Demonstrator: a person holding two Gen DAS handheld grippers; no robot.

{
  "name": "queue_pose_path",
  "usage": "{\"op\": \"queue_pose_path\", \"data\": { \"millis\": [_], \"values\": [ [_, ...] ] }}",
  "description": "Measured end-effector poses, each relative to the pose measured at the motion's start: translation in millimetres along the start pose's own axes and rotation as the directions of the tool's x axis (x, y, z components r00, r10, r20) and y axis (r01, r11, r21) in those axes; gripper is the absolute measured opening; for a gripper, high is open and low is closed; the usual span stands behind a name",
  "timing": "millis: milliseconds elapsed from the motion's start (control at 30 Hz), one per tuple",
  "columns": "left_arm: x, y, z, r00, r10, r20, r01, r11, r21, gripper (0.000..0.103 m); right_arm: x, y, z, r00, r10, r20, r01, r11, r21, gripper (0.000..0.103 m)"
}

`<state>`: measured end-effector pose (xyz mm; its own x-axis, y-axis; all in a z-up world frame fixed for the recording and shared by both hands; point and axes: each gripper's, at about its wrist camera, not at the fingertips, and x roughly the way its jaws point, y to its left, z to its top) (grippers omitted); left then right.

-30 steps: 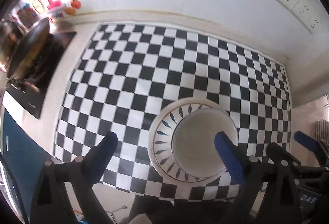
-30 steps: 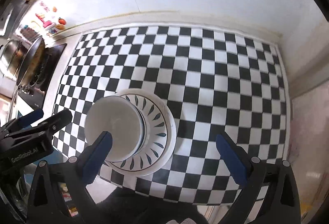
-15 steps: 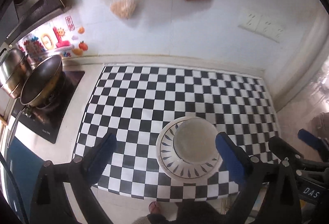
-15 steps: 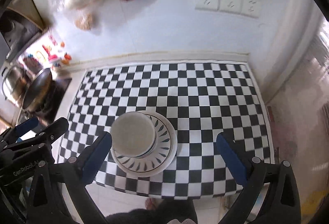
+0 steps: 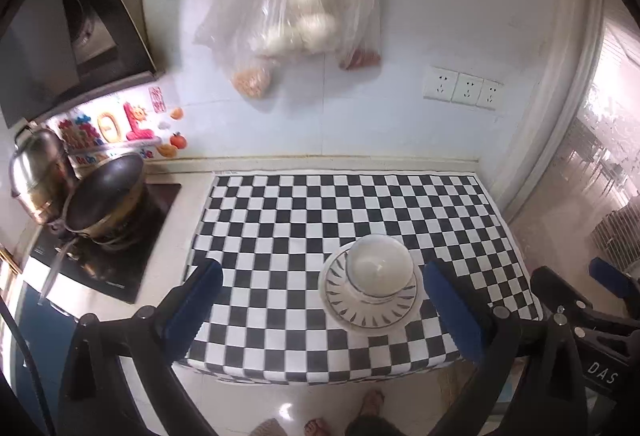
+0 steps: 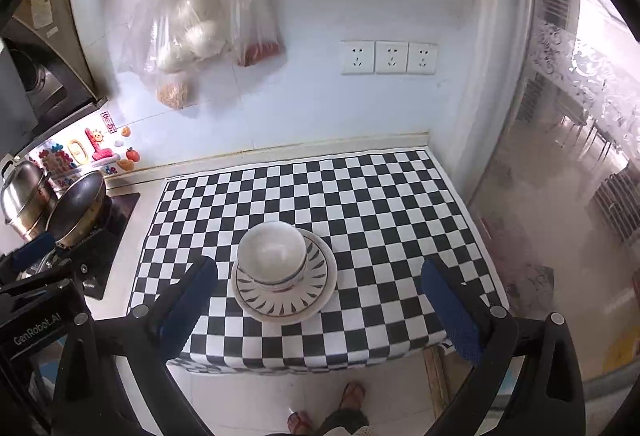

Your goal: Organize plates and bowls

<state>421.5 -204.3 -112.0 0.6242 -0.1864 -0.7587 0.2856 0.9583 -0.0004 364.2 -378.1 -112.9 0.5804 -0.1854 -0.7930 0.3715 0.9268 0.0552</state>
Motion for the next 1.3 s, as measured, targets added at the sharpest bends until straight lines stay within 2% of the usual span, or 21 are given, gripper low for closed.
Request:
{"op": "queue_pose_path", "data": {
  "millis": [300, 733, 1033, 1300],
  "values": [
    [-60, -10, -24, 0.996, 0.047, 0.073, -0.047, 0.999, -0.001, 0.103, -64, -13, -22, 0.997, 0.029, 0.07, -0.028, 0.999, -0.023, 0.103],
    [-143, -39, -81, 0.988, 0.124, 0.09, -0.12, 0.991, -0.052, 0.103, -145, -48, -68, 0.987, 0.126, 0.103, -0.116, 0.988, -0.098, 0.103],
    [-195, -40, -110, 0.978, 0.163, 0.129, -0.157, 0.986, -0.053, 0.103, -203, -59, -97, 0.981, 0.126, 0.145, -0.112, 0.988, -0.103, 0.103],
    [-226, -28, -124, 0.975, 0.152, 0.161, -0.147, 0.988, -0.043, 0.103, -252, -46, -120, 0.972, 0.112, 0.206, -0.091, 0.99, -0.108, 0.103]
  ]
}}
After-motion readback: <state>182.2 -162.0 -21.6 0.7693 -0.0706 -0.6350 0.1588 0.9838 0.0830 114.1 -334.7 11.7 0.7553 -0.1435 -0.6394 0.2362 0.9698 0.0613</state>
